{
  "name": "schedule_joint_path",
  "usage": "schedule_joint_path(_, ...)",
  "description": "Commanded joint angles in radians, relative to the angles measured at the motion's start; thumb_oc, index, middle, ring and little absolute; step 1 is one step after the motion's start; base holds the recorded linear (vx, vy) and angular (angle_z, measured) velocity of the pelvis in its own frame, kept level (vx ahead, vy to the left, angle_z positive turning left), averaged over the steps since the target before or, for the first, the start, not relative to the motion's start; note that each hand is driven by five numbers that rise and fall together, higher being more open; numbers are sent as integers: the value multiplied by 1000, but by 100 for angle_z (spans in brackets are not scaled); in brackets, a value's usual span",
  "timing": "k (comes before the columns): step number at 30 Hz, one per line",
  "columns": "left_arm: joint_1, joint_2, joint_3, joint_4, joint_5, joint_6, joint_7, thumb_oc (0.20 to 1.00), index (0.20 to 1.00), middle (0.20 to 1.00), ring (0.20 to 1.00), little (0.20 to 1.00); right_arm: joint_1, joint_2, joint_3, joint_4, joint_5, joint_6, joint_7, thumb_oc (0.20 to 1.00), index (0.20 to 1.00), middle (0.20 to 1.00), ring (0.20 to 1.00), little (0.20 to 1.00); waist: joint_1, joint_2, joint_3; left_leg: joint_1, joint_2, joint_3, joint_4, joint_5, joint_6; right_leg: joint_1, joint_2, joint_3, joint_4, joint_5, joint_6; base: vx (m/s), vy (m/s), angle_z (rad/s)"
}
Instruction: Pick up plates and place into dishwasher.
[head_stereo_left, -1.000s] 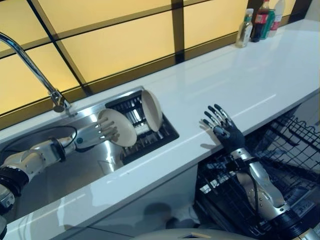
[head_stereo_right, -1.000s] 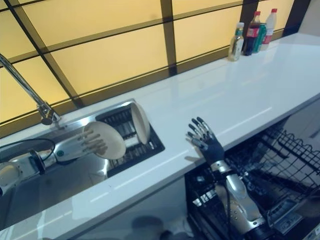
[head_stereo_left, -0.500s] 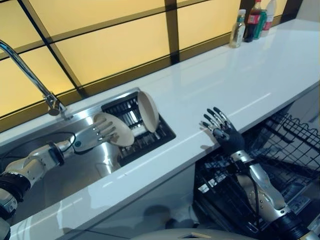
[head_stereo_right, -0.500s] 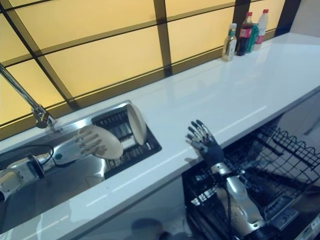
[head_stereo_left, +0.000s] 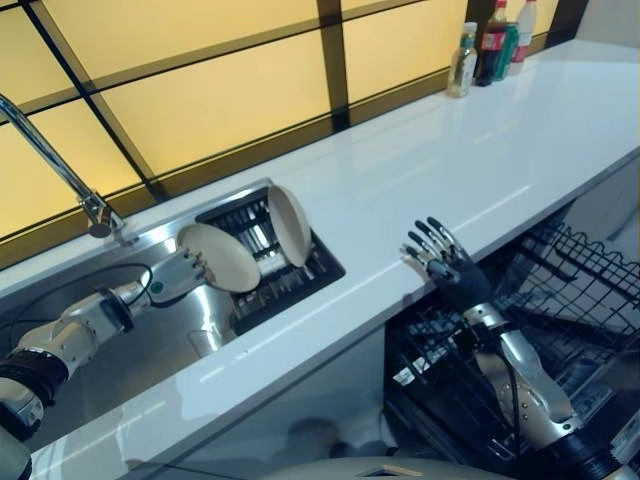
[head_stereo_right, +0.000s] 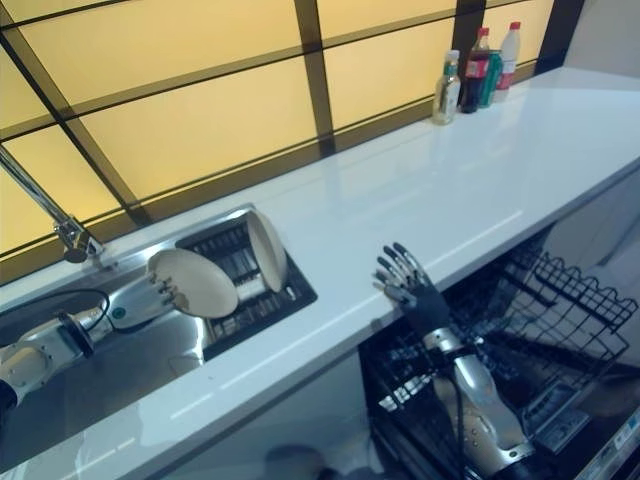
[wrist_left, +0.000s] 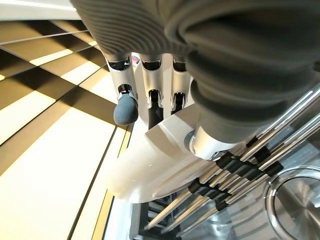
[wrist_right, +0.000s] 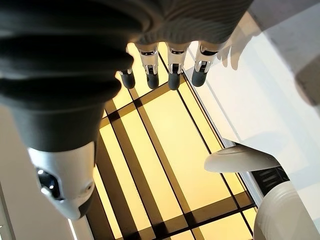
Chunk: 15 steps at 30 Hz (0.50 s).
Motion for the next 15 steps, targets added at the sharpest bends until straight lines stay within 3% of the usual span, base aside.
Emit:
schedule_joint_path(1,5,7,93,45,-80,7,-15,200,200,200,200,200,8,-15,-23,-87,7,-14,39,1000,1000,1000,1000,1000,-22,-53,-13,-103,-9,-12,6,24,24,6,-60,-16,-28,1,106,0,0,0)
schedule_joint_path(8,-6,43,131,-1,-249,-21,20,200,200,200,200,200,16,-12,-35,-87,15,-26,50,1000,1000,1000,1000,1000,-16,-60,-15,-103,-3,-14,9,28,20,10,-58,-16,-26,-3,104,0,0,0)
schedule_joint_path(15,-139,119,147,-49,-415,-129,63,200,200,200,200,200,-8,-8,5,-82,20,-66,29,1000,1000,1000,1000,1000,4,-67,-24,-107,-2,-13,11,29,18,16,-58,-26,-28,-2,100,-38,-9,1)
